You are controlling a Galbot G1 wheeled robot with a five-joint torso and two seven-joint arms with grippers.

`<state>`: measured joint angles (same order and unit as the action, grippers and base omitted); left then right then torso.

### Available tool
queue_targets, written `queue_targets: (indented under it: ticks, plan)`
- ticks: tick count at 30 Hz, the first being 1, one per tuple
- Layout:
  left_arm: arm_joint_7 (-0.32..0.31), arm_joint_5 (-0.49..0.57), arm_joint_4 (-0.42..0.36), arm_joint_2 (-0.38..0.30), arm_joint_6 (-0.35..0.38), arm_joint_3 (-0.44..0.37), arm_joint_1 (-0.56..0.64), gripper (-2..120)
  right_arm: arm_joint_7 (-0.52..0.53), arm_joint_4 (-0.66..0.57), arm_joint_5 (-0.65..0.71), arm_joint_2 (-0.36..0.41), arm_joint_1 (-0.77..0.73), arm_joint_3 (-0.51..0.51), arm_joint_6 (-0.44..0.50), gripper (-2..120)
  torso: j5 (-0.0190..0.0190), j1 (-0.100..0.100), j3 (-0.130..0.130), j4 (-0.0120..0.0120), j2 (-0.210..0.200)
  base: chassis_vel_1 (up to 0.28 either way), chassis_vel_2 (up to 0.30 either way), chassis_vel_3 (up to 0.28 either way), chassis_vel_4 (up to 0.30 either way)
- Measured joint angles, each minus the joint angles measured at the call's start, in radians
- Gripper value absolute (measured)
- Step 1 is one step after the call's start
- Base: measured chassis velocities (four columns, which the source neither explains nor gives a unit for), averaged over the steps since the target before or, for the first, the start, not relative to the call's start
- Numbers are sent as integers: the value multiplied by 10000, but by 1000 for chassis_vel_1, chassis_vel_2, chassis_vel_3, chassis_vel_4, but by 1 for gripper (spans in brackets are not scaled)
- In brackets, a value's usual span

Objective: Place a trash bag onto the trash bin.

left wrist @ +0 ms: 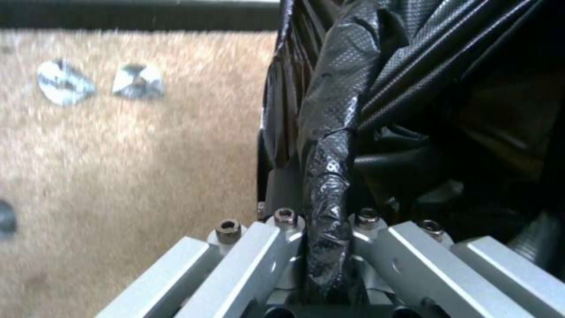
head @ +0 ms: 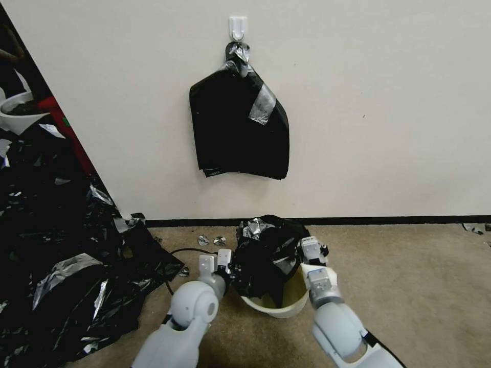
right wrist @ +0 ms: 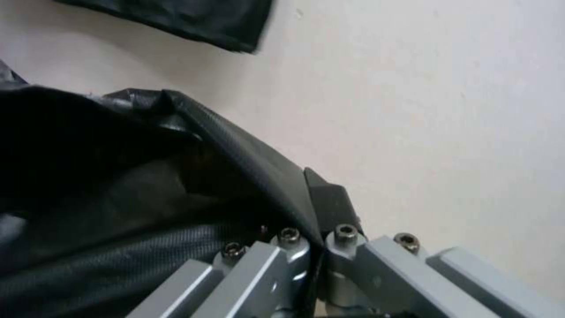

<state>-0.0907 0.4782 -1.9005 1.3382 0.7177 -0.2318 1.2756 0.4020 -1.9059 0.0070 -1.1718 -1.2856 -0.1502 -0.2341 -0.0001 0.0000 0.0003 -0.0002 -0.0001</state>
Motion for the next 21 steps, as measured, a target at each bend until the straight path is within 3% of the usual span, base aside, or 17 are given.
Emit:
queue_targets:
  ticks: [2,4,5,8,10,12,13,15,21]
  plan:
    - [328,-87,-207,-106,-145,-112,117,2,17,-5,459,146,75,-71,-354,0,2,0,0,3,0,0,0,0,0]
    - [1061,-195,-674,-303,-535,-412,332,2,298,-87,2133,614,170,-161,-1602,0,3,0,-2,2,0,0,0,0,0]
    - [1061,-195,-674,-303,-535,-412,332,2,298,-87,2133,614,170,-161,-1602,0,3,0,-2,2,0,0,0,0,0]
    - [1629,-222,-969,-477,-1077,-818,438,2,780,-397,4527,1184,72,-241,-2681,0,3,0,-2,3,0,0,0,0,0]
    - [1672,-216,-984,-491,-1179,-870,440,2,827,-459,4820,1257,27,-246,-2779,0,3,0,-2,4,0,0,0,0,0]
    - [1762,53,-997,-523,-1921,-1219,401,3,1035,-1146,6750,1773,-553,-134,-3101,0,1,0,-3,3,0,0,0,0,0]
    - [1762,53,-997,-523,-1921,-1219,401,3,1035,-1146,6750,1773,-553,-134,-3101,0,1,0,-3,3,0,0,0,0,0]
    - [1758,356,-894,-453,-2545,-1351,321,2,1083,-2000,8007,1902,-1182,143,-3075,0,0,0,-4,1,0,0,0,0,0]
    - [1733,747,-906,-212,-2737,-1412,321,2,1215,-2673,8987,1250,-1614,722,-3099,0,-1,-1,-3,2,0,0,0,0,0]
